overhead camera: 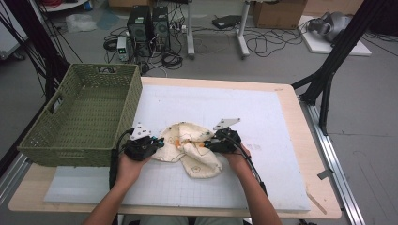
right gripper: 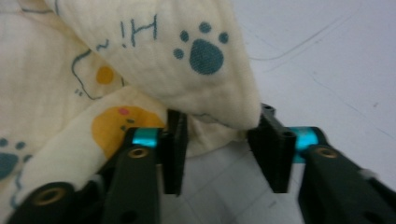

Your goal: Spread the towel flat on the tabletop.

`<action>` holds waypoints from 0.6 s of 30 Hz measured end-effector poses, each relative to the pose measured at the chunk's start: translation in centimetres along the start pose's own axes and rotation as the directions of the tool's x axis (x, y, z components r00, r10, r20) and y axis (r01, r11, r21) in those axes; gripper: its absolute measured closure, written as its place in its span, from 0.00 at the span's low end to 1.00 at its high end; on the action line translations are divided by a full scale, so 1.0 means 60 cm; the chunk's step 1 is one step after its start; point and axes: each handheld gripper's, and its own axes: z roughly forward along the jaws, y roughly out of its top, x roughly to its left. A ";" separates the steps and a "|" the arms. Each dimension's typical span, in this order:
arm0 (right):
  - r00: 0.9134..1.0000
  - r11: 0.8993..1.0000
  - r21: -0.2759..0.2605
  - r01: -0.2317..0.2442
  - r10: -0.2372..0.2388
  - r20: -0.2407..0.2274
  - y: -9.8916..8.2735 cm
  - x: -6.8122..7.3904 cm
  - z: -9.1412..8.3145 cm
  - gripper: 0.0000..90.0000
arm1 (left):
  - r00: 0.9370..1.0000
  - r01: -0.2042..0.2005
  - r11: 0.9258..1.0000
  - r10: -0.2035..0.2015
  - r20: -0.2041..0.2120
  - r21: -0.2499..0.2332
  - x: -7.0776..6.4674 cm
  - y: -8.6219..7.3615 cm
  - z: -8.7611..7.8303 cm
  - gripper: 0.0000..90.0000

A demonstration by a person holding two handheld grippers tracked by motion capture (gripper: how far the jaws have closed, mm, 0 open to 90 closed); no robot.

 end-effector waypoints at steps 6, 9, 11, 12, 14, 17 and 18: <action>1.000 0.999 0.029 0.018 -0.018 0.000 0.001 0.008 -0.011 0.96 | 1.000 0.006 1.000 -0.006 0.000 -0.017 0.002 0.000 -0.003 0.96; 1.000 0.999 0.042 0.003 -0.004 0.020 -0.014 0.004 -0.034 0.96 | 1.000 0.007 1.000 -0.007 0.010 -0.021 0.004 -0.001 -0.004 0.96; 0.999 0.998 0.057 -0.013 0.011 0.038 -0.030 -0.002 -0.054 0.96 | 1.000 0.012 1.000 -0.012 0.014 -0.019 0.004 -0.002 -0.003 0.96; 0.999 0.998 0.057 -0.015 0.012 0.049 -0.039 -0.003 -0.065 0.96 | 1.000 0.012 1.000 -0.012 0.014 -0.018 0.004 -0.002 -0.002 0.96; 0.997 0.997 0.070 -0.024 0.019 0.075 -0.055 -0.006 -0.088 0.96 | 1.000 0.017 1.000 -0.017 0.017 -0.019 0.004 -0.002 0.000 0.96; 0.996 0.997 0.077 -0.025 0.018 0.091 -0.076 -0.005 -0.121 0.96 | 1.000 0.014 1.000 -0.014 0.017 -0.016 0.003 -0.003 0.005 0.96; 0.995 0.997 0.081 -0.021 0.013 0.098 -0.081 -0.003 -0.129 0.96 | 1.000 0.012 1.000 -0.012 0.018 -0.016 0.002 -0.003 0.007 0.96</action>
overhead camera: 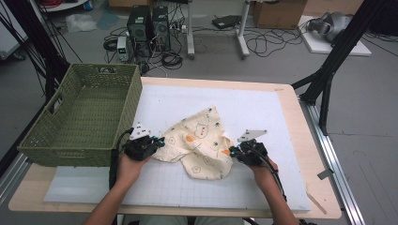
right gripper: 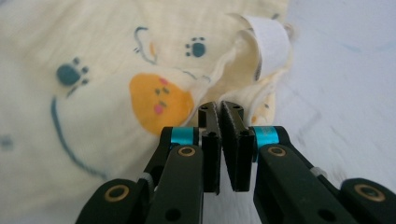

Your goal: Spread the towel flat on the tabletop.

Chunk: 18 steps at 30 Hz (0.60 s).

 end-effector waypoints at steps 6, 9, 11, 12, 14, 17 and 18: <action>0.999 1.000 0.022 -0.001 0.000 0.041 -0.045 0.007 -0.049 0.96 | 1.000 -0.018 1.000 0.018 -0.002 0.012 -0.004 0.000 0.015 0.96; 0.998 0.999 0.027 -0.017 0.016 0.056 -0.065 0.010 -0.071 0.96 | 1.000 -0.022 1.000 0.022 0.000 0.014 -0.004 0.001 0.020 0.96; 0.998 0.999 0.031 -0.033 0.032 0.054 -0.079 0.012 -0.084 0.95 | 1.000 -0.028 0.999 0.028 0.006 0.020 -0.005 0.001 0.024 0.96; 0.998 0.999 0.033 -0.033 0.031 0.050 -0.086 0.015 -0.090 0.95 | 1.000 -0.030 0.999 0.029 0.005 0.021 -0.006 0.001 0.025 0.96; 0.998 1.000 0.002 -0.017 0.017 0.058 -0.092 0.018 -0.100 0.88 | 0.999 -0.033 0.999 0.033 0.005 0.027 -0.007 0.000 0.029 0.96; 0.997 0.995 -0.095 -0.035 0.041 0.058 -0.079 0.014 -0.115 0.76 | 0.999 -0.036 0.999 0.035 0.008 0.037 -0.008 0.000 0.031 0.96; 0.997 0.991 -0.127 -0.035 0.043 0.064 -0.070 0.012 -0.119 0.73 | 0.999 -0.036 0.999 0.035 0.008 0.036 -0.008 0.000 0.031 0.96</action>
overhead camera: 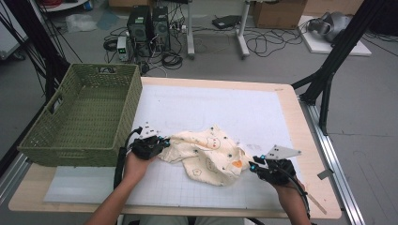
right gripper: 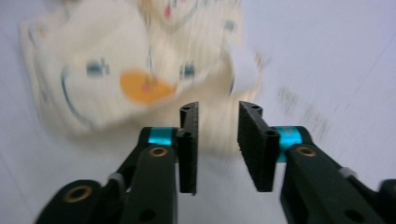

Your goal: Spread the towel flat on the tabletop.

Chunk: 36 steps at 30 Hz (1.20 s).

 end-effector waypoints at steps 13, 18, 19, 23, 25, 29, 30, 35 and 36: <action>0.987 0.987 -0.012 0.161 -0.161 -0.001 0.107 0.003 0.143 0.50 | 1.000 0.016 1.000 -0.015 0.017 -0.026 0.005 0.000 -0.009 0.94; 0.992 0.992 0.021 0.125 -0.124 -0.015 0.124 -0.005 0.185 0.50 | 1.000 0.017 1.000 -0.017 0.023 -0.026 0.005 0.000 -0.008 0.94; 0.992 0.992 0.031 0.124 -0.123 -0.012 0.127 -0.005 0.193 0.51 | 1.000 0.017 1.000 -0.016 0.024 -0.025 0.005 0.000 -0.007 0.94; 0.996 0.995 0.056 0.088 -0.086 -0.028 0.131 -0.010 0.218 0.50 | 1.000 0.014 0.999 -0.013 0.025 -0.032 0.004 0.000 -0.007 0.94; 0.997 0.995 0.070 0.073 -0.071 -0.032 0.131 -0.012 0.231 0.47 | 1.000 0.019 0.999 -0.018 0.025 -0.033 0.005 0.000 -0.008 0.94; 0.998 0.996 0.085 0.029 -0.024 -0.064 0.127 -0.014 0.252 0.46 | 0.999 0.018 0.999 -0.017 0.035 -0.032 0.005 0.000 -0.007 0.96; 0.997 0.996 0.084 0.015 -0.009 -0.075 0.127 -0.016 0.253 0.48 | 0.999 0.018 0.999 -0.017 0.036 -0.032 0.005 0.000 -0.007 0.96; 0.993 0.993 0.110 0.035 -0.022 -0.113 0.136 -0.019 0.252 0.95 | 0.999 0.022 0.999 -0.020 0.039 -0.033 0.007 0.000 -0.008 0.95; 0.994 0.992 0.116 0.058 -0.046 -0.102 0.139 -0.019 0.252 0.96 | 0.999 0.023 0.999 -0.022 0.038 -0.032 0.008 0.000 -0.009 0.94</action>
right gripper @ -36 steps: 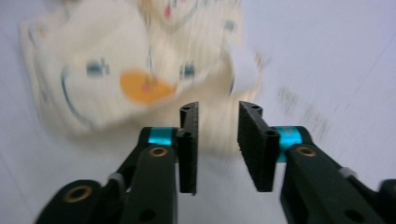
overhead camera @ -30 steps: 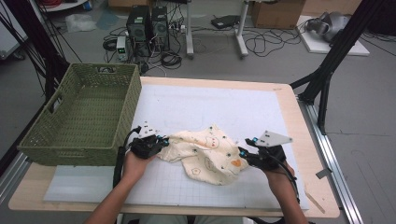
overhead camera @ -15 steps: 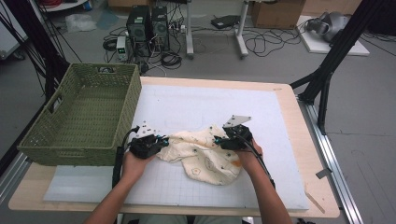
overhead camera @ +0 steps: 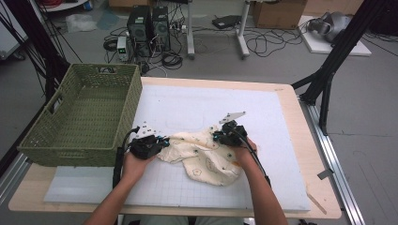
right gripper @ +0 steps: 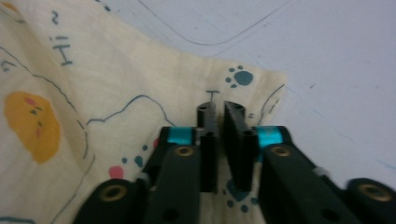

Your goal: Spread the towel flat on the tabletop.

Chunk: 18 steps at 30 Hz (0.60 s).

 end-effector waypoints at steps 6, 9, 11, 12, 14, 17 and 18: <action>0.979 0.998 0.011 -0.056 0.052 0.199 -0.003 -0.029 -0.015 0.97 | 0.999 0.035 0.999 -0.036 -0.036 -0.027 0.004 0.002 -0.004 0.66; 0.949 0.994 -0.004 -0.113 0.110 0.297 -0.012 -0.052 -0.029 0.97 | 0.998 0.053 0.998 -0.055 -0.042 -0.043 0.008 0.002 -0.008 0.62; 0.917 0.988 -0.041 -0.146 0.151 0.369 -0.017 -0.064 -0.042 0.97 | 0.998 0.055 0.998 -0.057 -0.042 -0.043 0.008 0.002 -0.008 0.61; 0.898 0.983 -0.062 -0.173 0.183 0.401 -0.019 -0.070 -0.049 0.97 | 0.998 0.053 0.998 -0.055 -0.044 -0.042 0.008 0.002 -0.008 0.61; 0.863 0.972 -0.093 -0.216 0.234 0.448 -0.026 -0.079 -0.060 0.96 | 0.997 0.057 0.997 -0.059 -0.040 -0.043 0.007 0.002 -0.007 0.60; 0.862 0.959 -0.118 -0.258 0.284 0.419 -0.036 -0.087 -0.066 0.87 | 0.998 0.054 0.998 -0.055 -0.031 -0.039 0.006 0.002 -0.007 0.60; 0.869 0.958 -0.124 -0.257 0.285 0.405 -0.037 -0.086 -0.067 0.83 | 0.998 0.052 0.998 -0.053 -0.027 -0.035 0.006 0.001 -0.007 0.60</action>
